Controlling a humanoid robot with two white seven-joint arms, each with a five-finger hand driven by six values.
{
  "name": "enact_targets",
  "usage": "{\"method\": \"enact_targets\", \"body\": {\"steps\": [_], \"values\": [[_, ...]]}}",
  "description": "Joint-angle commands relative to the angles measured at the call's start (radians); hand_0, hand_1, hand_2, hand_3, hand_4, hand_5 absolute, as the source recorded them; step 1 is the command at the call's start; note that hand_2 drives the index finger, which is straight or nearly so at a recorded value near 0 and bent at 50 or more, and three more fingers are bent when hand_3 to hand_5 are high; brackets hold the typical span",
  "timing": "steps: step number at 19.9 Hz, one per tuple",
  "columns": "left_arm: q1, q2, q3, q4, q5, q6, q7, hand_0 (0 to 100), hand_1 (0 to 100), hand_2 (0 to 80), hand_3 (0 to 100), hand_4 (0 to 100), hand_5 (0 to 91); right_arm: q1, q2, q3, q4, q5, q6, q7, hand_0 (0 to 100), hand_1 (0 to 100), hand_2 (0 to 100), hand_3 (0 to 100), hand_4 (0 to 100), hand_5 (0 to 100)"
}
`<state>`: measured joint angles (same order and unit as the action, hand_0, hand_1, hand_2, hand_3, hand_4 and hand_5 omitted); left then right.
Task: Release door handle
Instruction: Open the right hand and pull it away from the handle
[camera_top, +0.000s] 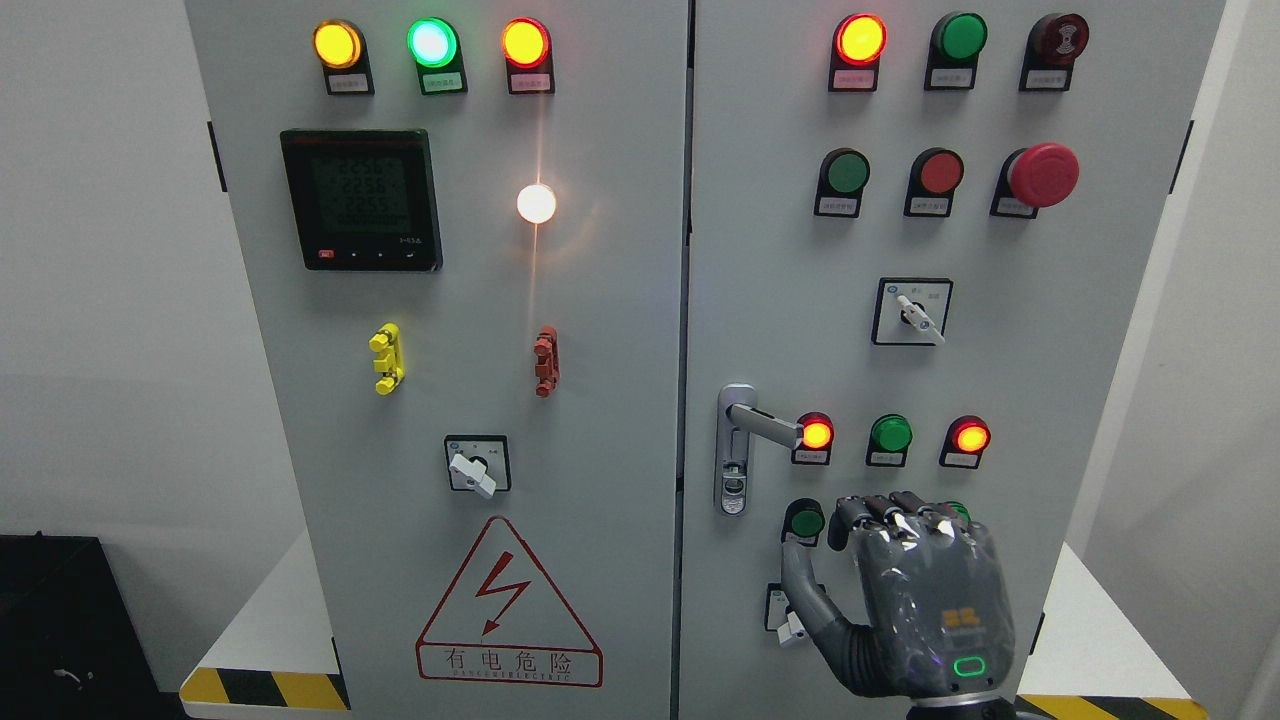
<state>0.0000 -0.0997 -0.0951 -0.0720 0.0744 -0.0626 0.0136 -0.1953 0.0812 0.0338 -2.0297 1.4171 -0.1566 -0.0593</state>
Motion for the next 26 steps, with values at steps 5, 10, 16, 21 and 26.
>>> {"method": "enact_targets", "body": {"steps": [5, 10, 16, 21, 26], "values": [[0.017, 0.000, 0.000, 0.000, 0.001, 0.000, 0.000, 12, 56, 0.0, 0, 0, 0.0, 0.014, 0.008, -0.276, -0.057, -0.116, -0.103, -0.007, 52, 32, 4, 19, 25, 24], [0.017, 0.000, 0.000, 0.000, -0.001, 0.000, 0.000, 12, 56, 0.0, 0, 0, 0.0, -0.061, 0.025, -0.272, -0.057, -0.118, -0.103, -0.045, 52, 30, 0, 1, 4, 5], [0.017, 0.000, 0.000, 0.001, 0.001, 0.000, 0.000, 12, 56, 0.0, 0, 0, 0.0, -0.047, 0.054, -0.212, -0.057, -0.118, -0.107, -0.040, 52, 30, 0, 4, 6, 4], [0.017, 0.000, 0.000, 0.000, 0.001, 0.000, 0.000, 12, 56, 0.0, 0, 0, 0.0, -0.027, 0.054, -0.203, -0.057, -0.125, -0.113, -0.050, 53, 30, 2, 6, 8, 5], [0.017, 0.000, 0.000, 0.000, -0.001, 0.000, 0.000, 12, 56, 0.0, 0, 0, 0.0, -0.004, 0.054, -0.201, -0.057, -0.129, -0.147, -0.066, 53, 30, 3, 7, 9, 6]]}}
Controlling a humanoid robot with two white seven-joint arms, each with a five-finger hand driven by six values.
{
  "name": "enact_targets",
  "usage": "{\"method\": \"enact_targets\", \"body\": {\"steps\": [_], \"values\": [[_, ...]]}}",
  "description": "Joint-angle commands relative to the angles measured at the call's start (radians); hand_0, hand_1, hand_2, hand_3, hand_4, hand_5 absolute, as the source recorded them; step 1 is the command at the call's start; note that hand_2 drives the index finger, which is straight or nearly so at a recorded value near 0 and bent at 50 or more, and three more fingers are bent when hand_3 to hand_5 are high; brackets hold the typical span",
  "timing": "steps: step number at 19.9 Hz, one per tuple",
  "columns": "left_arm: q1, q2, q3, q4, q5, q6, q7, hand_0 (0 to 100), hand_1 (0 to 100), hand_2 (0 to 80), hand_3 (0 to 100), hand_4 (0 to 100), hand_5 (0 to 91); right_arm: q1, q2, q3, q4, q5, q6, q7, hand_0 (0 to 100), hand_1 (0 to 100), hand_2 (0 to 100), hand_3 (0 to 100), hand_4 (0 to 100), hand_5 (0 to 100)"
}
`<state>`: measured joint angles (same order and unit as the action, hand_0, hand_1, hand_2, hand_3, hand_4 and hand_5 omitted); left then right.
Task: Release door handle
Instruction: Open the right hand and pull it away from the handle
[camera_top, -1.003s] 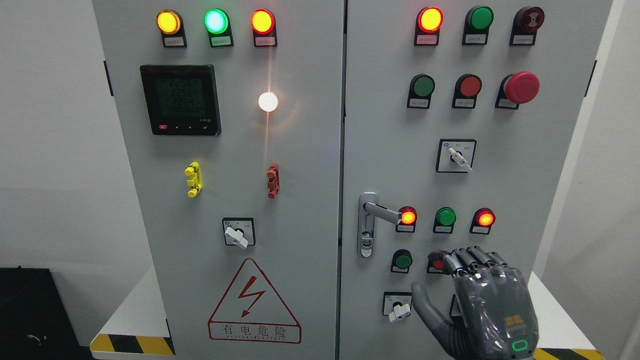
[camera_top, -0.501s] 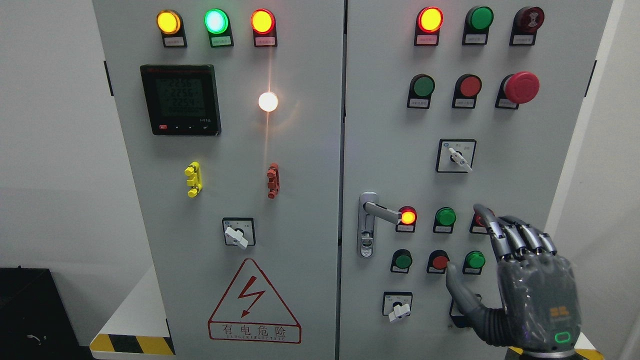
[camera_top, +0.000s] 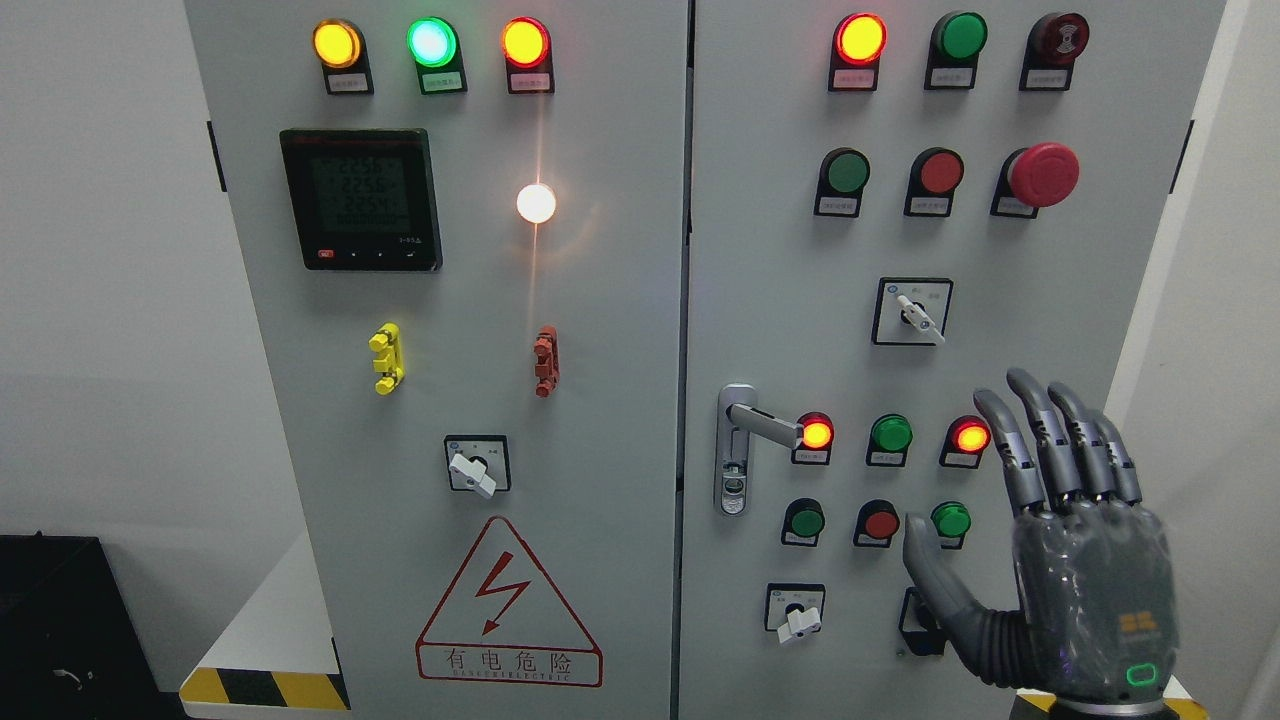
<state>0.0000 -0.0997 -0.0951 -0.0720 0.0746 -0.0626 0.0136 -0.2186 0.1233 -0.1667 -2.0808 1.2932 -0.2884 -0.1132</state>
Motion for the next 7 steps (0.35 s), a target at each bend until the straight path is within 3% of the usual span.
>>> {"method": "enact_targets", "body": {"steps": [1, 7], "values": [[0.017, 0.000, 0.000, 0.001, 0.001, 0.000, 0.000, 12, 56, 0.0, 0, 0, 0.0, 0.024, 0.012, 0.001, -0.005, -0.005, -0.020, -0.019, 53, 29, 3, 7, 9, 6], [0.017, 0.000, 0.000, 0.000, -0.001, 0.000, 0.000, 12, 56, 0.0, 0, 0, 0.0, 0.033, 0.012, 0.003, -0.007, -0.005, -0.037, -0.020, 54, 30, 4, 8, 11, 8]]}}
